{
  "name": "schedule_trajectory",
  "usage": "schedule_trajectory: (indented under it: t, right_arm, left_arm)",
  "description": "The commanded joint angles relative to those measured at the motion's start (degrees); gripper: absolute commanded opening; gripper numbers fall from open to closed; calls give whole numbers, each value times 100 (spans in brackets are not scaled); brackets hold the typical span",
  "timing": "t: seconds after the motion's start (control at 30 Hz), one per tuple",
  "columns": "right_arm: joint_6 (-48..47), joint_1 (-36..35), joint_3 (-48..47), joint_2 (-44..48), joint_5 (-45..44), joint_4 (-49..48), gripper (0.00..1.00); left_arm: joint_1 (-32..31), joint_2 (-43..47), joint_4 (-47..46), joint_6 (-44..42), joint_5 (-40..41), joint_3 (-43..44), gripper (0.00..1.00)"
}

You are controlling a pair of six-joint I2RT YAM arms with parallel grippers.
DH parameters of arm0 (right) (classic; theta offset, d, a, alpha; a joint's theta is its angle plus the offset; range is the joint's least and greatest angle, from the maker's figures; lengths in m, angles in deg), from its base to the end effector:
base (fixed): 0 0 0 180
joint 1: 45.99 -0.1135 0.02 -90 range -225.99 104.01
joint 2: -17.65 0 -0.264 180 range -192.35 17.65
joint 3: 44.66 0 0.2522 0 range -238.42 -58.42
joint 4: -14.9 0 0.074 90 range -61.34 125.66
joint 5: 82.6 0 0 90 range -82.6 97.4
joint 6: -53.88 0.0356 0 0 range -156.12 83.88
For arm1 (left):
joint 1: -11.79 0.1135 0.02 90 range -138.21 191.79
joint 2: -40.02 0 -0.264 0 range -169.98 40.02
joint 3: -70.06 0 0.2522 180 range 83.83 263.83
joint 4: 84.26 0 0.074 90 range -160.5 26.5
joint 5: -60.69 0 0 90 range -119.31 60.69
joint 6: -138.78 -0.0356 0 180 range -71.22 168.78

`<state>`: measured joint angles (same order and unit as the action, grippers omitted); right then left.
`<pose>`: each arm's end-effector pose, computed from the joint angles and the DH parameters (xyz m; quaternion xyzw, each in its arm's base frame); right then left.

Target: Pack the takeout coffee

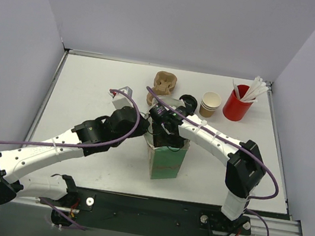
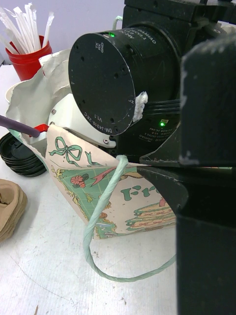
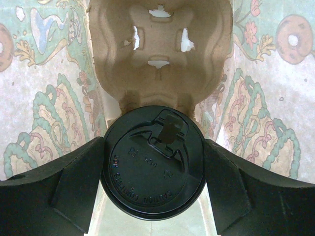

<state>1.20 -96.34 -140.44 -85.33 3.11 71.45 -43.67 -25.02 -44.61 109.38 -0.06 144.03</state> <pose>0.2432 0.2893 0.2409 -0.1020 0.9679 0.1309 0.1889 0.1550 -0.1945 0.3383 -0.1625 0.8345 -0.2897 0.4395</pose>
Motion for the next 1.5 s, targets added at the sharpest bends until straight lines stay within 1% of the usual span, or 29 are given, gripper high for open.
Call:
schedule_trajectory:
  t: [0.0,0.77,1.13,1.47]
  right_arm:
    - [-85,-37,160,-328,-54,960,48]
    - [-128,-37,248,-302,60,969,47]
    - [-190,-37,116,-363,306,1232,47]
    - [-190,-54,46,-390,359,1311,47]
  left_arm:
    - [-17,61,-181,13,54,105,0]
    - [-8,52,-146,-39,115,149,0]
    - [-8,52,-146,-66,133,132,0]
    - [-8,70,-137,-48,133,97,0]
